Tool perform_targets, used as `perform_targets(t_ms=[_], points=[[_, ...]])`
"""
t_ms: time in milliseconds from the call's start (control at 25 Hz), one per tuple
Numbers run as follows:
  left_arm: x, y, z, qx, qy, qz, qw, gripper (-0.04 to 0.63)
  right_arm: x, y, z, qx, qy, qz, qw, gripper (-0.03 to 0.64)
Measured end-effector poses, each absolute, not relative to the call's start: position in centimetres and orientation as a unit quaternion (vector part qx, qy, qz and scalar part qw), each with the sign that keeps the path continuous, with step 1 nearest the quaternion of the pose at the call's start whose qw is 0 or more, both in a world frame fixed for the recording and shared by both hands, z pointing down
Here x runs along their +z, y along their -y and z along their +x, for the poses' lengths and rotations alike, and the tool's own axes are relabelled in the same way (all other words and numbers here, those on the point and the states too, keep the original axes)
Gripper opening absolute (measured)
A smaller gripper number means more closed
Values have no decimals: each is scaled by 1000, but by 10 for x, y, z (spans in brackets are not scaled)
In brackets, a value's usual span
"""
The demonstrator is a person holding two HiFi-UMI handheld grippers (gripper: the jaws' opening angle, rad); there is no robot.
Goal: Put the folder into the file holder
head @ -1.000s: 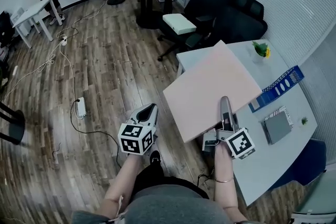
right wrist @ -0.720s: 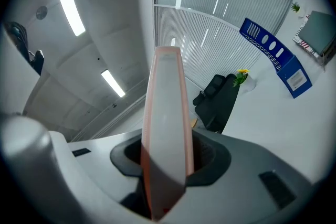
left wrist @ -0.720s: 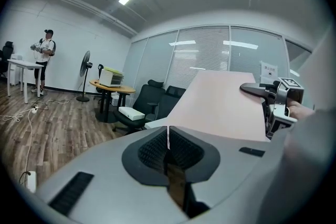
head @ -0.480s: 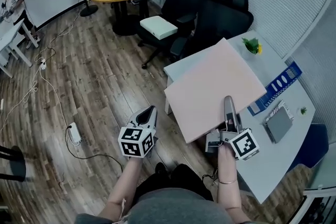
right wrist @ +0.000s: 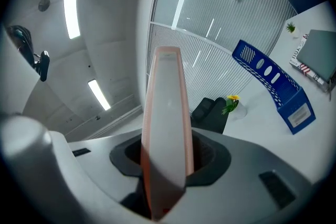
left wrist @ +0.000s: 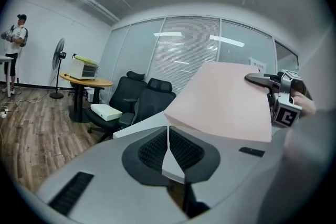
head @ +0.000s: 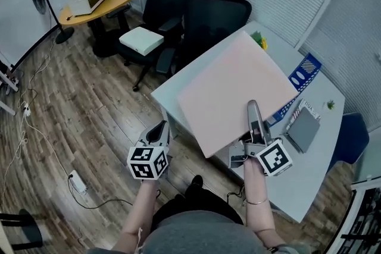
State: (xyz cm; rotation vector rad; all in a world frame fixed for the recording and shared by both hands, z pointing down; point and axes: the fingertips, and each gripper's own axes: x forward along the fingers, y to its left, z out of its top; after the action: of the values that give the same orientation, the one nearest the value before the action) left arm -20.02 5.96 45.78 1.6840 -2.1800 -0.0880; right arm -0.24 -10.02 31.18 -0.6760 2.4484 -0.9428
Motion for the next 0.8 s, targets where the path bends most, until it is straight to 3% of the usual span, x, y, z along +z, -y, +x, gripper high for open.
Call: perform_targets(t_ms=[800], points=[[437, 174, -133, 25, 622, 764, 168, 29, 249, 198, 122, -243, -806, -420, 339, 163]])
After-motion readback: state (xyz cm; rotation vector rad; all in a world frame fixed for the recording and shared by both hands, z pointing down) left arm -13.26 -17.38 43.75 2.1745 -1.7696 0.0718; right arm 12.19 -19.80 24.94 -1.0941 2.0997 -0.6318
